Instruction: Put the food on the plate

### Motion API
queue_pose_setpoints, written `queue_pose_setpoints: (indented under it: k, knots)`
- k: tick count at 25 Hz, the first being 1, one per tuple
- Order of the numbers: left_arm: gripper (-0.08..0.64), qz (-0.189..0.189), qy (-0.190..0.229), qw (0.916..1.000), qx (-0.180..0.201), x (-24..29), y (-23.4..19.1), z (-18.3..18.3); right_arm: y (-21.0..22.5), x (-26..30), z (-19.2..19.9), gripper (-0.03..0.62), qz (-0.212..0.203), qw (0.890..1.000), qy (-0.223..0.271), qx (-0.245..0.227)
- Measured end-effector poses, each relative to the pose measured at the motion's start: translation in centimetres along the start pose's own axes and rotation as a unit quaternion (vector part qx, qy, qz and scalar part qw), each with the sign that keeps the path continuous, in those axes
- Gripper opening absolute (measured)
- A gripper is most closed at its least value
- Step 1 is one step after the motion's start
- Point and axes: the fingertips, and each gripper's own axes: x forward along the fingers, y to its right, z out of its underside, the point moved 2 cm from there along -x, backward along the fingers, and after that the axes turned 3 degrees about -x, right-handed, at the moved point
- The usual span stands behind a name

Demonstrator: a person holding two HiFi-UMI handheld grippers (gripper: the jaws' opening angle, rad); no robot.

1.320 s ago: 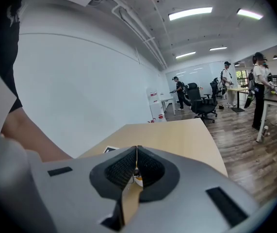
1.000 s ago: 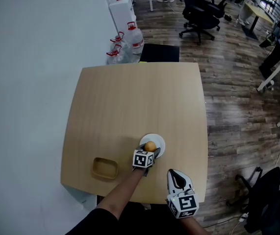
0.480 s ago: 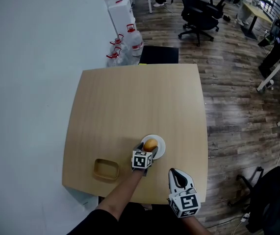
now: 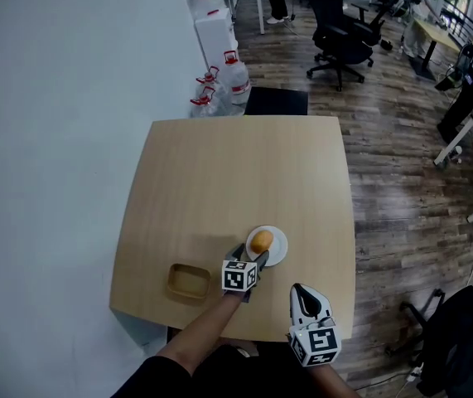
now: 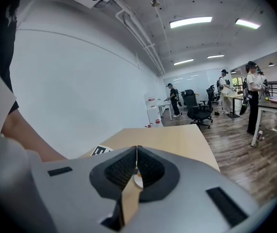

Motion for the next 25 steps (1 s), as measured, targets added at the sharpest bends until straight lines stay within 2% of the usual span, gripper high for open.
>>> queue_pose_setpoints:
  k: [4,7,14,17,19,21,24,25]
  knots:
    - [0.336,0.021,0.025,0.9995,-0.003,-4.2,1.4,-0.2,-1.9,-1.6,-0.3,0.061,0.009,1.0,0.012,-0.004]
    - [0.336,0.033,0.07,0.997,0.009,-9.5,3.3,-1.0,-3.0,-3.6,0.0,0.061,0.024,1.0,0.016,-0.008]
    - [0.334,0.077,0.162,0.982,0.059,-22.2,9.3,-0.3,-7.1,-8.7,2.4,0.061,0.043,0.999,0.025,-0.02]
    - [0.334,0.076,0.197,0.9748,0.071,-27.8,11.1,0.6,-9.6,-11.0,4.0,0.061,0.04,0.999,0.019,-0.017]
    - [0.334,0.079,0.212,0.9723,0.06,-31.4,11.8,1.4,-11.5,-12.5,4.5,0.061,0.037,0.999,0.021,-0.018]
    - [0.333,0.076,0.22,0.9716,0.045,-34.6,12.1,2.6,-13.1,-14.1,5.0,0.061,0.036,0.999,0.025,-0.02]
    - [0.326,0.052,0.223,0.9727,0.037,-38.6,12.5,4.6,-14.4,-16.7,5.3,0.061,0.042,0.998,0.037,-0.018]
    - [0.29,0.042,0.229,0.9719,0.037,-39.9,12.7,5.2,-14.8,-17.5,5.2,0.061,0.043,0.998,0.042,-0.02]
